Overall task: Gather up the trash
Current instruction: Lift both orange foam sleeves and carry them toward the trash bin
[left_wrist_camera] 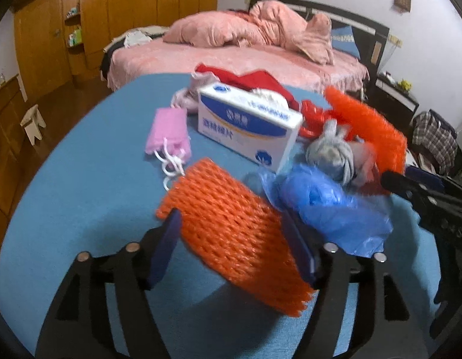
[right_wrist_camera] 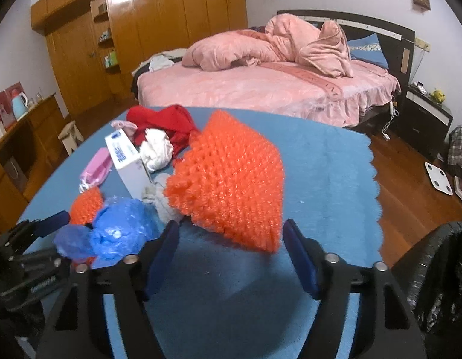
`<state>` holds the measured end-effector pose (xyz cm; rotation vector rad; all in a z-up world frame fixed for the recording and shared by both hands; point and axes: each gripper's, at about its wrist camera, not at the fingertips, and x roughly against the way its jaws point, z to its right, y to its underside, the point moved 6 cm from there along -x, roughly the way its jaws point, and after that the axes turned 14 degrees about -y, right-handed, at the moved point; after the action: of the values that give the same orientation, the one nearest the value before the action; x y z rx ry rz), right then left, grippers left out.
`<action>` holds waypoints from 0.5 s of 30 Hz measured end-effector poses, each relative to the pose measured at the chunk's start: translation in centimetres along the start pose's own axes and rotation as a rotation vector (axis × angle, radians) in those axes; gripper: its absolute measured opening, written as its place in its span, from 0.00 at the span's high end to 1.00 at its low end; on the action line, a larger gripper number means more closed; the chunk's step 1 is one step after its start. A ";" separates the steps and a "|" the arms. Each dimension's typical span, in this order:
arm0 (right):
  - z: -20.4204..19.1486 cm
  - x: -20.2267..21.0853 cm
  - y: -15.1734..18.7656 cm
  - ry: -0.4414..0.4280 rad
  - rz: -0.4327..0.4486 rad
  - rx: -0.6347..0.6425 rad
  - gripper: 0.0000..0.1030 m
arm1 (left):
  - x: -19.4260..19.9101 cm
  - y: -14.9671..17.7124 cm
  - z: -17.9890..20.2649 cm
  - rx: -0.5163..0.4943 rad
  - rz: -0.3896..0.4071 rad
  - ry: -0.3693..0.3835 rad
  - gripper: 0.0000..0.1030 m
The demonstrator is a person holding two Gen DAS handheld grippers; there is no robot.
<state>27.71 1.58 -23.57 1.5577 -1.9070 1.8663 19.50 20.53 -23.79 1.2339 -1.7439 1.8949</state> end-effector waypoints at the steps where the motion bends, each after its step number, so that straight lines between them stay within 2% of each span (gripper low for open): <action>1: 0.2 -0.3 0.1 -0.005 -0.015 -0.002 0.66 | -0.2 0.2 0.2 -0.009 -0.007 -0.001 0.32; 2: 0.4 -0.4 0.2 -0.015 -0.021 -0.009 0.78 | -0.5 0.3 0.4 -0.019 -0.018 -0.005 0.32; 4: 0.5 0.0 0.5 -0.029 -0.011 -0.019 0.85 | -0.6 0.3 0.6 -0.029 -0.022 -0.006 0.38; 5: 0.6 0.5 0.5 -0.034 0.002 -0.019 0.88 | -0.6 0.4 0.6 -0.024 -0.019 -0.005 0.51; 6: 0.5 0.8 0.6 -0.034 0.009 -0.018 0.88 | -0.5 0.3 0.5 -0.016 -0.016 0.001 0.58; 8: 0.5 1.7 0.5 -0.037 0.029 -0.025 0.88 | -0.5 0.2 0.0 0.011 -0.016 0.017 0.84; 9: 0.4 2.1 0.4 -0.038 0.038 -0.029 0.88 | -0.4 0.2 -0.2 0.025 -0.014 0.032 0.90; 15: 0.3 4.6 -0.2 -0.057 0.086 -0.057 0.88 | 1.4 -0.5 -1.3 0.080 0.050 0.052 0.92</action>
<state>25.73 -1.32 -20.57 1.5522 -2.0630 1.8012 18.49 21.40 -22.28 1.1681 -1.7034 2.0241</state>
